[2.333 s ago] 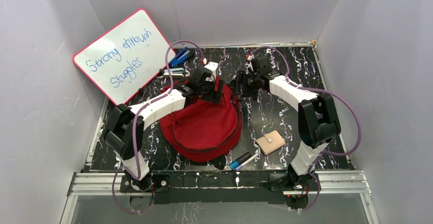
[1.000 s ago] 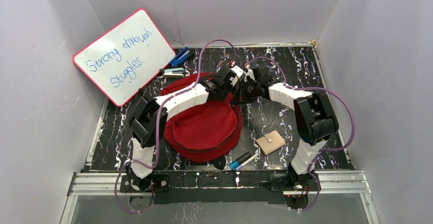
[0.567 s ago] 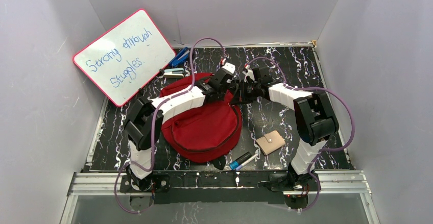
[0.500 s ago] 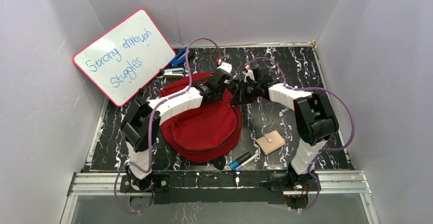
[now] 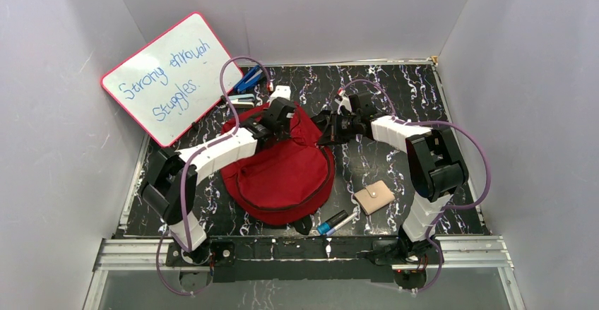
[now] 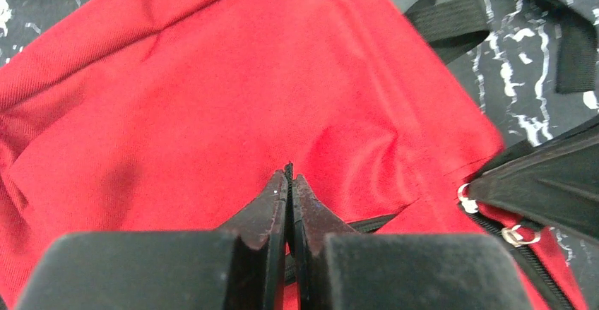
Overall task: Pack the student bag
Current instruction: Unzip the student bag at the center of the board.
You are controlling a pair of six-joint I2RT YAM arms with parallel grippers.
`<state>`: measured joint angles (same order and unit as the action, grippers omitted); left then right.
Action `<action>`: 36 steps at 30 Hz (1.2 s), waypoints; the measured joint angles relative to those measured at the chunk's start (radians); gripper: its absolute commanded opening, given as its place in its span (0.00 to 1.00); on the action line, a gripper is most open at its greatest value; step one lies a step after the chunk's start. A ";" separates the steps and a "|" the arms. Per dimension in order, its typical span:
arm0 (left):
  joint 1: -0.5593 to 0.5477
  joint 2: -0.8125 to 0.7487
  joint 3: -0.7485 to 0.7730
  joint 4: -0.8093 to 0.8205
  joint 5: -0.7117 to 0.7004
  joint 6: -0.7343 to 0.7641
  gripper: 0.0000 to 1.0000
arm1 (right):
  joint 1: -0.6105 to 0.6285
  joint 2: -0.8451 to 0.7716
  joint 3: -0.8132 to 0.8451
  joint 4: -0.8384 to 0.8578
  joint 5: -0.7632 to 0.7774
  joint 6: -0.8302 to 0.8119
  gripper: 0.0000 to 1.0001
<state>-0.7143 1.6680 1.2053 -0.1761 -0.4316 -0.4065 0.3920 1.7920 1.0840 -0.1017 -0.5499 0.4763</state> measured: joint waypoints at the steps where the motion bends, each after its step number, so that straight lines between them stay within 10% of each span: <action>1: 0.002 -0.005 -0.013 0.001 -0.004 -0.004 0.00 | 0.000 0.000 0.000 0.000 0.001 0.000 0.00; 36: 0.172 -0.485 -0.394 -0.341 -0.149 -0.311 0.00 | 0.001 -0.023 0.006 -0.059 0.079 -0.001 0.00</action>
<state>-0.5426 1.1828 0.8108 -0.5171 -0.5808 -0.7174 0.3931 1.7687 1.0901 -0.1608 -0.4713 0.4751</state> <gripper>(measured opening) 0.017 0.024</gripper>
